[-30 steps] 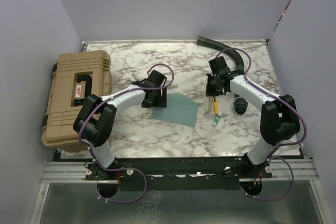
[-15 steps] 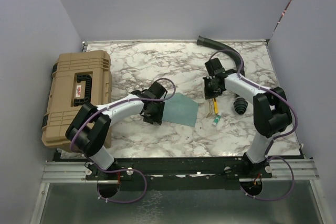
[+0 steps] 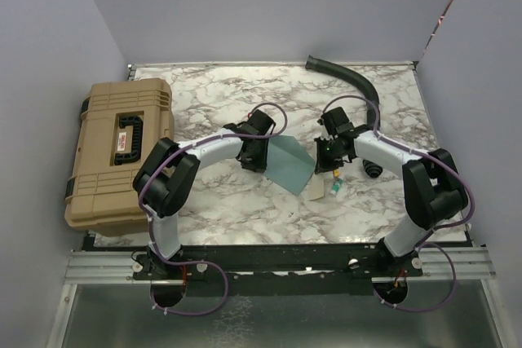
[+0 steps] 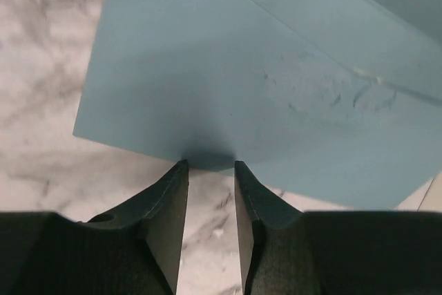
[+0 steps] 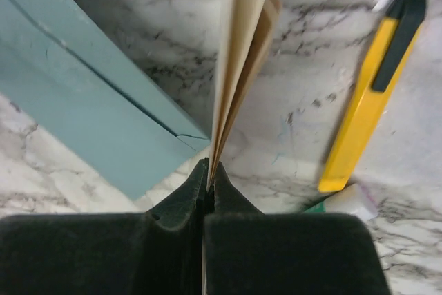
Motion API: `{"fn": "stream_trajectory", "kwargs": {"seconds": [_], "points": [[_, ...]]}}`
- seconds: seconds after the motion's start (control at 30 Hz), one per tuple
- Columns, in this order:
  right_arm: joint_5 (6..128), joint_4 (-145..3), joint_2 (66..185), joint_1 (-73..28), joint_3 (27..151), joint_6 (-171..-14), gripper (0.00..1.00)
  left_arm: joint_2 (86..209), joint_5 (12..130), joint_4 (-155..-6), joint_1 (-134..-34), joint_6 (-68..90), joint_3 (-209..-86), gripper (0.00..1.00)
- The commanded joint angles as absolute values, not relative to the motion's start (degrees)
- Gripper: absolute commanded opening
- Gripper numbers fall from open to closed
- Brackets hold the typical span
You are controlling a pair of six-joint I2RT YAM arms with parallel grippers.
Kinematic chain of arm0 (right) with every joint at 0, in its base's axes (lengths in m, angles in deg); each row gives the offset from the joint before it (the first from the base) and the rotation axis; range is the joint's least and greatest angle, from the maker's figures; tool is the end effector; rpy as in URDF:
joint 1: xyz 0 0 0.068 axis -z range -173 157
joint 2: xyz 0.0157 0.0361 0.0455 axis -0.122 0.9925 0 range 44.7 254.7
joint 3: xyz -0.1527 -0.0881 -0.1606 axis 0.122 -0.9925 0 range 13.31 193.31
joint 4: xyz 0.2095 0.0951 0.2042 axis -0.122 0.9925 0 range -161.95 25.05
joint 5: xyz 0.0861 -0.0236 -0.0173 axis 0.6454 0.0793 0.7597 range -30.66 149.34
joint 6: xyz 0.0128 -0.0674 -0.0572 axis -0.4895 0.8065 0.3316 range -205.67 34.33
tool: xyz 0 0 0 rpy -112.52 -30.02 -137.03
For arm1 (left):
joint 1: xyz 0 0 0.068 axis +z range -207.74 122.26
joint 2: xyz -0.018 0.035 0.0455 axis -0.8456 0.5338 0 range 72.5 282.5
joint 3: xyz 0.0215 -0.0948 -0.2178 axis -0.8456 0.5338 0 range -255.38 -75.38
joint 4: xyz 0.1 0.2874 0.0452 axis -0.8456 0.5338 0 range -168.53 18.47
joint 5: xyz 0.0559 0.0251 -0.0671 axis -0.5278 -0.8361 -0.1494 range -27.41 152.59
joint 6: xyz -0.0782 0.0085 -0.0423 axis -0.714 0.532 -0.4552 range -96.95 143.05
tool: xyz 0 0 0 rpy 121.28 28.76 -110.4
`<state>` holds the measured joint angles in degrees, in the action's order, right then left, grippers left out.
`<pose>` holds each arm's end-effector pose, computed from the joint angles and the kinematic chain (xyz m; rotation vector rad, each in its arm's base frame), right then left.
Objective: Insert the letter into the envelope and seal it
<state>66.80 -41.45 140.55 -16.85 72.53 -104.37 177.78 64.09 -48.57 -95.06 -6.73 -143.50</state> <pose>0.3381 0.1608 0.0726 -0.1623 2.7881 0.3748 0.3250 -0.2503 0.0627 0.1918 2.7962 -0.3441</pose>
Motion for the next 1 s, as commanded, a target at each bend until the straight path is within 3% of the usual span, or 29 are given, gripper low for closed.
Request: {"fn": "stream_trajectory", "kwargs": {"seconds": [0.0,0.2,0.37,0.7,0.97], "points": [[71.7,-43.2,136.1,-17.5,70.0,-107.4,0.01,183.6,55.9,-52.0,-93.8,-7.8,-148.8,0.33],[65.4,-38.1,133.6,-17.5,73.4,-110.7,0.00,185.8,51.3,-53.2,-89.9,-7.7,-152.6,0.32],[56.1,-33.6,131.5,-17.5,77.5,-113.1,0.00,186.0,54.6,-53.6,-87.0,-6.3,-154.8,0.33],[53.0,-38.1,142.8,-17.5,84.2,-107.1,0.01,184.7,64.8,-53.5,-85.7,-6.0,-151.5,0.42],[55.3,-51.7,135.7,-17.5,82.5,-103.9,0.01,183.4,64.7,-53.4,-84.5,-5.7,-152.3,0.54]]}}
